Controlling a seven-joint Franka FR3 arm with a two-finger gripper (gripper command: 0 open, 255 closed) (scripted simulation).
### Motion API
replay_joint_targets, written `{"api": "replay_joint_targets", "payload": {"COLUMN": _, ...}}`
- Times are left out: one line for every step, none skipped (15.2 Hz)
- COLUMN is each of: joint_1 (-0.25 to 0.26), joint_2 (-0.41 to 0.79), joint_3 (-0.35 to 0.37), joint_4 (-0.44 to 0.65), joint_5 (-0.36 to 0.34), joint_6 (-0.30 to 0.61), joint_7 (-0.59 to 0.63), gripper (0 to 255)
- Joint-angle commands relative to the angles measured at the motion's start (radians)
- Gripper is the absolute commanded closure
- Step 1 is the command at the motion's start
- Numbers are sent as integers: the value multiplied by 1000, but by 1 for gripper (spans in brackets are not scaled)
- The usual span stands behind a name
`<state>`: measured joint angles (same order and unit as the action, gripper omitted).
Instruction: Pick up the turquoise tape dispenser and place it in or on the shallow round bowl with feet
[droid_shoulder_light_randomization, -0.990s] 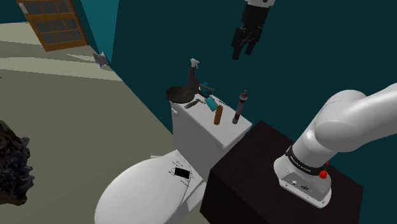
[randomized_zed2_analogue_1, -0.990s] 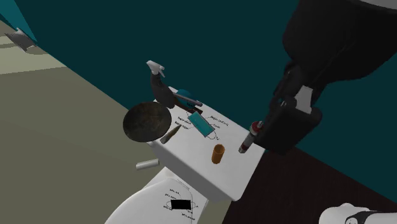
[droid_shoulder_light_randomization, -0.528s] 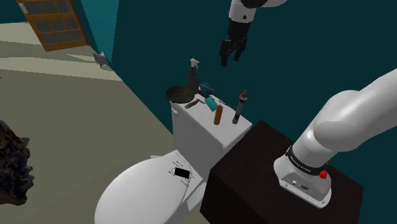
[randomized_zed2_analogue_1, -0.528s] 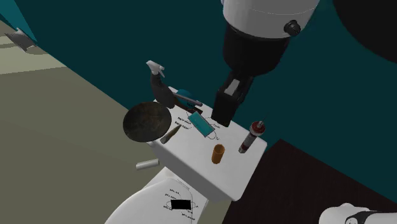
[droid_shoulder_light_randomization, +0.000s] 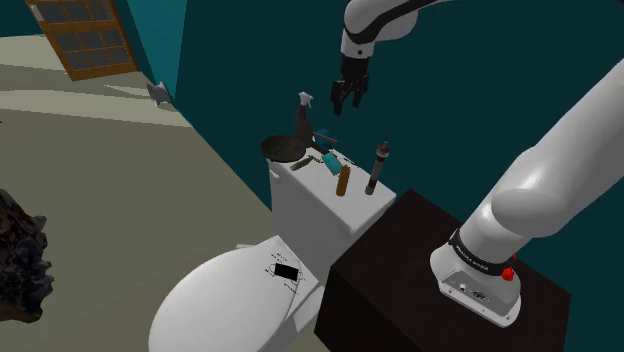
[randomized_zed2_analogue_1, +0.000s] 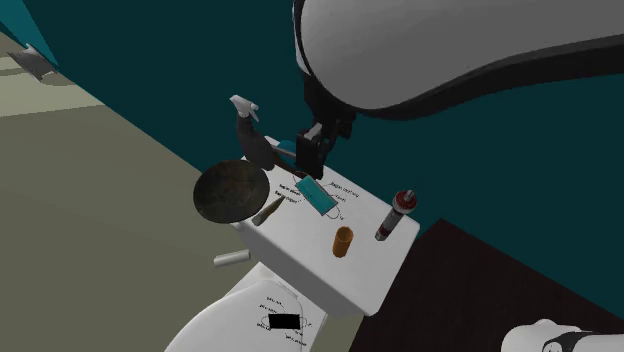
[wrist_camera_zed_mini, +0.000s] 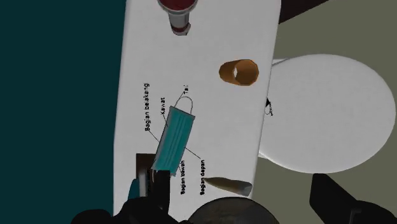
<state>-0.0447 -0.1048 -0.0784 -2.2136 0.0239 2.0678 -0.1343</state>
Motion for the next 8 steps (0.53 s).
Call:
{"api": "replay_joint_targets", "payload": {"joint_1": -4, "joint_2": 74, "joint_3": -6, "joint_4": 45, "joint_5": 2, "joint_6": 21, "joint_7": -11, "gripper": 0}}
{"api": "replay_joint_targets", "payload": {"joint_1": -7, "joint_2": 112, "joint_3": -10, "joint_4": 67, "joint_5": 4, "joint_6": 33, "joint_7": -18, "gripper": 0}}
{"api": "replay_joint_targets", "payload": {"joint_1": -11, "joint_2": 150, "joint_3": -13, "joint_4": 91, "joint_5": 6, "joint_6": 43, "joint_7": -25, "gripper": 0}}
{"api": "replay_joint_targets", "payload": {"joint_1": -15, "joint_2": 189, "joint_3": -16, "joint_4": 116, "joint_5": 8, "joint_6": 53, "joint_7": -32, "gripper": 0}}
{"api": "replay_joint_targets", "payload": {"joint_1": -18, "joint_2": 227, "joint_3": -19, "joint_4": 142, "joint_5": 10, "joint_6": 61, "joint_7": -39, "gripper": 0}}
{"api": "replay_joint_targets", "payload": {"joint_1": -22, "joint_2": 266, "joint_3": -21, "joint_4": 169, "joint_5": 13, "joint_6": 69, "joint_7": -45, "gripper": 0}}
{"api": "replay_joint_targets", "payload": {"joint_1": -27, "joint_2": 305, "joint_3": -24, "joint_4": 198, "joint_5": 15, "joint_6": 75, "joint_7": -52, "gripper": 0}}
{"api": "replay_joint_targets", "payload": {"joint_1": -31, "joint_2": 344, "joint_3": -25, "joint_4": 227, "joint_5": 18, "joint_6": 80, "joint_7": -58, "gripper": 0}}
